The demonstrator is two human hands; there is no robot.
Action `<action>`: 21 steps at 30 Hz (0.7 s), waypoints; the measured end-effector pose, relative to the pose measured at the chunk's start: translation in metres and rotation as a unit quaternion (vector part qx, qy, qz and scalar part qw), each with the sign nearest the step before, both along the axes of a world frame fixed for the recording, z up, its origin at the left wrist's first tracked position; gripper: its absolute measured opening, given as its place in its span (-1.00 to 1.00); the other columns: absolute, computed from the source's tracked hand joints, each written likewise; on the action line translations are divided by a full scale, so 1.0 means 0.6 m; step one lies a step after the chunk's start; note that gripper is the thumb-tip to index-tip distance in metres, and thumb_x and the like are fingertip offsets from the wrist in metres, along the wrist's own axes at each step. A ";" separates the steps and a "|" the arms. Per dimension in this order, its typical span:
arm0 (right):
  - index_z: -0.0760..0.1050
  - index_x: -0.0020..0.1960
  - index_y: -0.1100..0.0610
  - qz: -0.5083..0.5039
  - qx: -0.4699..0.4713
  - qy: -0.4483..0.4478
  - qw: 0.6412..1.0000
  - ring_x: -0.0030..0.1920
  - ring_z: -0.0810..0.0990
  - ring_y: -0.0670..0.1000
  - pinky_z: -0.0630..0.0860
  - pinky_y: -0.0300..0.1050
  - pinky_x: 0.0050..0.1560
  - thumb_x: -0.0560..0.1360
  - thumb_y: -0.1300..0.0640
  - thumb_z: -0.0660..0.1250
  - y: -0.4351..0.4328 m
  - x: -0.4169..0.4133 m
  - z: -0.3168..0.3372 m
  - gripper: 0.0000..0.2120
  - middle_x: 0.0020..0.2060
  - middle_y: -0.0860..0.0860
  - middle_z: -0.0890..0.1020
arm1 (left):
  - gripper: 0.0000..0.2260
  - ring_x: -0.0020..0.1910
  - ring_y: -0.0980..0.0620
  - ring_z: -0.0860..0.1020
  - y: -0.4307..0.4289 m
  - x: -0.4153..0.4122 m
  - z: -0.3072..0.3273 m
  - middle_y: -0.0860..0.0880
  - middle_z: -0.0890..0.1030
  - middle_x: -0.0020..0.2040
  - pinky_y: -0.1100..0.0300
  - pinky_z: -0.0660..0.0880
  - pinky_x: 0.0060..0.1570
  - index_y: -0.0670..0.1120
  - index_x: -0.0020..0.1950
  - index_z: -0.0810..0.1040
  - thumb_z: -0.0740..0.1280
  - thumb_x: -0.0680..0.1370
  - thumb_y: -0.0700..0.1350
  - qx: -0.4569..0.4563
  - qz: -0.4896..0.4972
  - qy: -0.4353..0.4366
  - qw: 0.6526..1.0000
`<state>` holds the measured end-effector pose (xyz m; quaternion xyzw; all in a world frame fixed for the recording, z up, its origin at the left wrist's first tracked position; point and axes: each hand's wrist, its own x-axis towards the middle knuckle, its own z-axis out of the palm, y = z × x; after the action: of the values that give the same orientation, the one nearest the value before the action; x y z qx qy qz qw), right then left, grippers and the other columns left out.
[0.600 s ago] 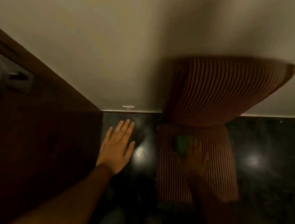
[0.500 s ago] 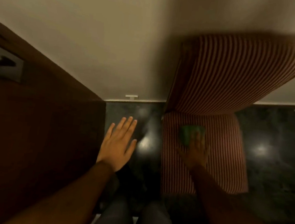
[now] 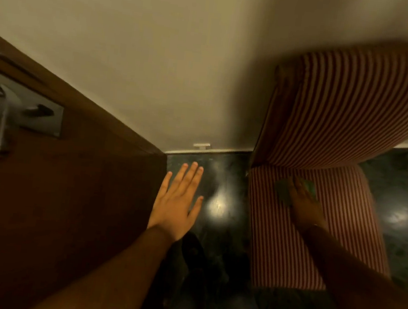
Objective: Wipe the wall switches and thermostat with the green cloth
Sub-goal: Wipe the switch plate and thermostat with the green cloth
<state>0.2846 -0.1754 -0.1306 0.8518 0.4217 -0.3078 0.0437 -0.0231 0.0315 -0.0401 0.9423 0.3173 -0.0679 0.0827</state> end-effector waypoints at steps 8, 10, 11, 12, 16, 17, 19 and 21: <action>0.38 0.50 0.35 -0.041 0.472 -0.011 0.880 0.66 0.26 -0.07 0.13 -0.26 0.68 0.37 0.54 0.28 0.127 -0.074 0.316 -0.31 0.49 0.34 0.46 | -0.40 0.70 -0.07 0.03 0.094 0.102 0.225 -0.01 0.00 0.74 -0.17 0.01 0.62 -0.05 0.73 0.14 0.08 0.70 0.09 0.100 0.023 -0.135 0.986; 0.41 0.52 0.30 -0.040 0.559 -0.041 0.827 0.65 0.27 -0.17 0.19 -0.29 0.66 0.44 0.43 0.26 0.179 -0.082 0.424 -0.37 0.52 0.23 0.48 | -0.38 0.70 -0.09 0.02 0.129 0.129 0.323 -0.02 0.00 0.74 -0.20 0.01 0.60 -0.03 0.73 0.13 0.14 0.68 0.08 0.154 0.053 -0.195 0.967; 0.39 0.57 0.23 -0.029 0.591 -0.049 0.805 0.65 0.28 -0.17 0.20 -0.31 0.65 0.49 0.35 0.27 0.204 -0.084 0.476 -0.37 0.56 0.14 0.46 | -0.37 0.70 -0.09 0.01 0.148 0.143 0.374 -0.02 -0.02 0.74 -0.21 -0.01 0.60 -0.01 0.73 0.11 0.15 0.67 0.07 0.176 0.055 -0.225 0.957; 0.34 0.62 0.14 -0.016 0.613 -0.055 0.788 0.66 0.27 -0.20 0.17 -0.35 0.65 0.57 0.25 0.30 0.226 -0.088 0.526 -0.38 0.62 0.03 0.41 | -0.35 0.70 -0.09 0.00 0.165 0.154 0.425 -0.01 -0.04 0.74 -0.20 -0.05 0.61 0.01 0.74 0.06 0.15 0.66 0.08 0.196 0.055 -0.256 0.945; 0.45 0.51 0.31 -0.008 0.730 -0.108 0.675 0.58 0.48 0.09 0.38 0.02 0.64 0.73 0.19 0.21 0.322 -0.106 0.682 -0.61 0.52 0.16 0.52 | -0.34 0.70 -0.12 -0.03 0.246 0.182 0.645 -0.07 -0.06 0.74 -0.14 -0.18 0.64 -0.03 0.75 0.00 0.10 0.68 0.10 0.272 0.073 -0.363 0.888; 0.47 0.49 0.33 -0.013 0.743 -0.131 0.657 0.56 0.50 0.14 0.38 0.03 0.64 0.66 0.33 0.21 0.342 -0.115 0.707 -0.60 0.50 0.18 0.54 | -0.35 0.70 -0.13 -0.03 0.264 0.186 0.696 -0.08 -0.06 0.74 -0.16 -0.16 0.64 -0.05 0.75 0.03 0.10 0.69 0.09 0.288 0.077 -0.388 0.872; 0.44 0.52 0.31 0.005 0.745 -0.146 0.651 0.58 0.48 0.15 0.38 0.03 0.64 0.54 0.49 0.25 0.374 -0.129 0.746 -0.45 0.55 0.13 0.51 | -0.37 0.70 -0.14 -0.04 0.298 0.194 0.786 -0.10 -0.04 0.74 -0.22 -0.09 0.64 -0.07 0.74 0.06 0.12 0.70 0.07 0.331 0.077 -0.430 0.837; 0.41 0.58 0.25 0.035 0.739 -0.146 0.657 0.61 0.45 0.13 0.40 0.09 0.62 0.48 0.52 0.28 0.399 -0.133 0.758 -0.33 0.60 0.05 0.45 | -0.37 0.70 -0.13 -0.07 0.338 0.202 0.859 -0.12 -0.03 0.74 -0.25 -0.05 0.63 -0.07 0.74 0.05 0.15 0.70 0.04 0.371 0.079 -0.452 0.808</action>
<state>0.2048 0.0641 0.3242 0.6214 0.5282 0.2352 -0.5287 0.0979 0.2341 0.4751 0.7974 0.3184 0.4949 -0.1338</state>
